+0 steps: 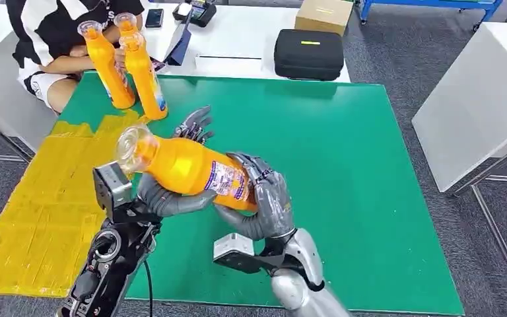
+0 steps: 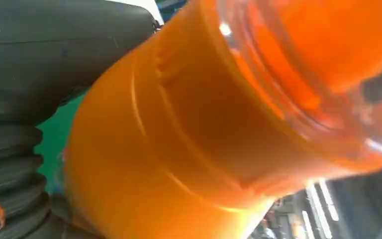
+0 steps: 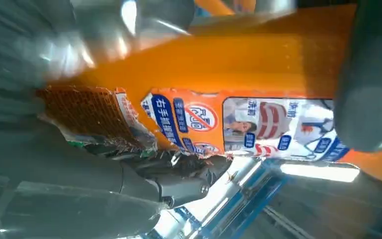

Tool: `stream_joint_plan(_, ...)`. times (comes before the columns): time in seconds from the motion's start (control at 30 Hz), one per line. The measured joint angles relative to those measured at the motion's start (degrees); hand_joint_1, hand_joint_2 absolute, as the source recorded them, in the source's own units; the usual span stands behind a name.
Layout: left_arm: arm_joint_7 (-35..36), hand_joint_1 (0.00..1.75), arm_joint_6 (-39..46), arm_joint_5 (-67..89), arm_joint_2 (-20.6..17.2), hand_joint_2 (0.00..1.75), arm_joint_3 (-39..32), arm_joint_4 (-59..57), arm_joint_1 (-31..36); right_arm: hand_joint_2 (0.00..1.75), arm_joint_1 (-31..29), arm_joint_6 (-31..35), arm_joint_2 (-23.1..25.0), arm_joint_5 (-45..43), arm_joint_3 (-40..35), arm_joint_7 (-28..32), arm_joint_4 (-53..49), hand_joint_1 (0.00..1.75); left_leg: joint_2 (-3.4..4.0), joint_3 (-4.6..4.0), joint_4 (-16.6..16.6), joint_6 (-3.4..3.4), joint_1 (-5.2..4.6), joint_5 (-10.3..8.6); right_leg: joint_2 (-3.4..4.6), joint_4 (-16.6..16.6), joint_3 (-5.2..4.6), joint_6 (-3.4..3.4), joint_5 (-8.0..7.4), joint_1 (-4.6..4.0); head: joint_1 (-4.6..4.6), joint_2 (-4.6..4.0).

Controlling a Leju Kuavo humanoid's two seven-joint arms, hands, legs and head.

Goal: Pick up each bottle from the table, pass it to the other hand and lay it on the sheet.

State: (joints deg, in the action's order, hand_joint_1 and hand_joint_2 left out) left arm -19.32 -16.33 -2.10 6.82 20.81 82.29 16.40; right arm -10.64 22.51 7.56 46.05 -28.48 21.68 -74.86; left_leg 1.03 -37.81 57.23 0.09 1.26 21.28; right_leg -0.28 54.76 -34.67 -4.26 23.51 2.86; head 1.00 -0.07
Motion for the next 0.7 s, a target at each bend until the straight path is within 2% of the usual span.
stream_joint_plan(0.13, -0.3, 0.0, -0.9, -1.5, -0.2, 1.75, 0.0, -1.2, 0.7, 1.75, -0.8, -2.0, -0.8, -0.1, -2.3, -0.2, 0.1, 1.75, -0.03, 0.0, 0.0, 0.0, -0.01, 0.0, 0.01, 0.0, 0.0, -0.01, -0.02, 0.0, 0.02, 0.0)
stream_joint_plan(0.47, -0.6, 0.0, -1.0, -2.1, -0.3, 1.75, 0.0, -2.8, 1.2, 1.75, -1.7, -2.3, -1.8, -0.1, -3.9, -0.6, 0.7, 1.75, -0.03, -0.01, 0.0, 0.0, 0.0, 0.0, 0.01, 0.0, 0.0, -0.01, -0.02, 0.0, 0.0, 0.0)
stream_joint_plan(0.5, -0.7, 0.09, -1.0, -2.2, -0.3, 1.75, 0.0, -3.0, 1.2, 1.75, -1.8, -2.5, -1.9, -0.1, -4.0, -0.6, 0.7, 1.75, -0.03, -0.02, 0.0, 0.0, 0.0, 0.0, 0.01, 0.0, 0.0, -0.01, -0.02, 0.0, 0.02, 0.0)
stream_joint_plan(0.53, -0.7, 1.75, -1.0, -2.4, -0.3, 1.75, -0.1, -3.1, 1.2, 1.75, -1.9, -2.9, -1.9, -0.1, -4.0, -0.6, 0.9, 1.75, -0.03, -0.02, 0.0, 0.0, 0.0, 0.0, 0.01, 0.0, -0.01, -0.01, -0.02, 0.0, 0.02, 0.0)
stream_joint_plan(0.7, -2.6, 1.75, 0.6, -3.1, -0.5, 1.75, -0.7, -5.0, 1.4, 1.75, -3.2, -5.4, -2.0, -0.1, -4.3, -1.0, 2.6, 1.75, -0.02, -0.01, 0.0, 0.0, 0.0, -0.01, 0.02, 0.0, -0.02, -0.01, -0.02, 0.0, 0.02, 0.0)
